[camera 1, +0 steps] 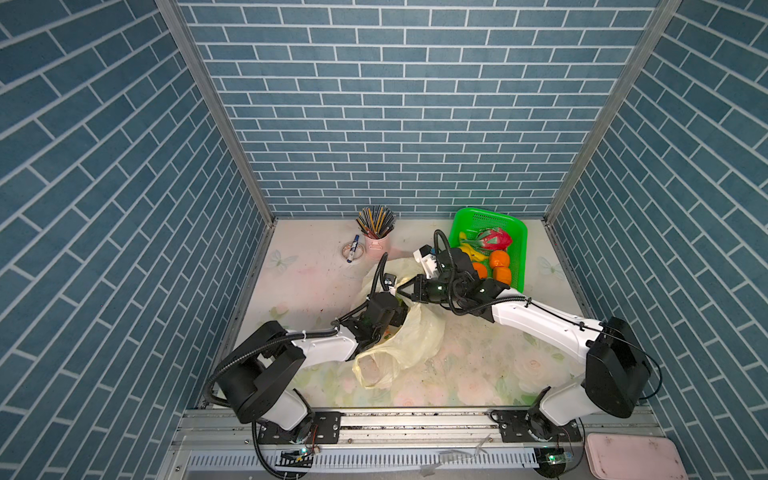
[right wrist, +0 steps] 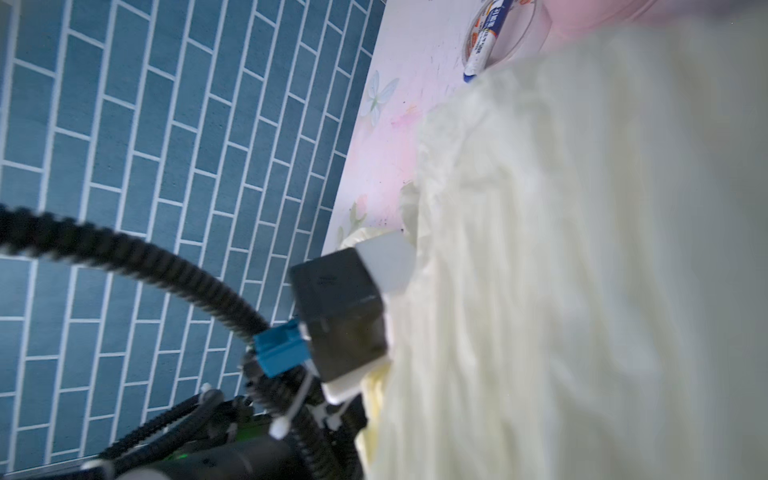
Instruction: Untie the knot of the plastic bag and take out the fruit
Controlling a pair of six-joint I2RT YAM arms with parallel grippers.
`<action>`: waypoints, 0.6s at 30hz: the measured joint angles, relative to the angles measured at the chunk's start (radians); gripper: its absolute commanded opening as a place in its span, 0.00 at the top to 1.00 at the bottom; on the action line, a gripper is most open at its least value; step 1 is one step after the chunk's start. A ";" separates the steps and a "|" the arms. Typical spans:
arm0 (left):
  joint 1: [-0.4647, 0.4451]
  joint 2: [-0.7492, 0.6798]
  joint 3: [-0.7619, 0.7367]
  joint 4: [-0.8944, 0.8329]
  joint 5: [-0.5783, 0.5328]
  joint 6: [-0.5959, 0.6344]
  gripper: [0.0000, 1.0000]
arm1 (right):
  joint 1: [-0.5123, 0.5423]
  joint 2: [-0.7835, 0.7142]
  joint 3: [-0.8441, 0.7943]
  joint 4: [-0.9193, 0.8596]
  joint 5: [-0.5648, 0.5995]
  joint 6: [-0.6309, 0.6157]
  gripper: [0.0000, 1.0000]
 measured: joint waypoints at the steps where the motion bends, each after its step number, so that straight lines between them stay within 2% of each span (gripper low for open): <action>1: 0.001 0.018 0.006 0.016 0.000 0.024 0.14 | -0.001 0.000 0.000 0.002 -0.008 0.012 1.00; 4: 0.013 0.082 0.046 0.036 0.027 0.098 0.13 | -0.004 0.000 0.000 0.009 -0.032 0.039 1.00; 8: 0.021 0.166 0.115 0.047 0.057 0.151 0.14 | -0.021 0.004 0.000 -0.002 0.000 0.055 1.00; 11: 0.026 0.230 0.166 0.050 0.058 0.165 0.29 | -0.025 0.005 0.000 -0.018 0.050 0.059 1.00; 14: 0.026 0.287 0.209 0.054 0.051 0.172 0.37 | -0.029 0.005 -0.006 -0.029 0.099 0.063 1.00; 18: 0.027 0.324 0.239 0.073 0.044 0.179 0.43 | -0.028 -0.006 -0.029 -0.043 0.111 0.063 1.00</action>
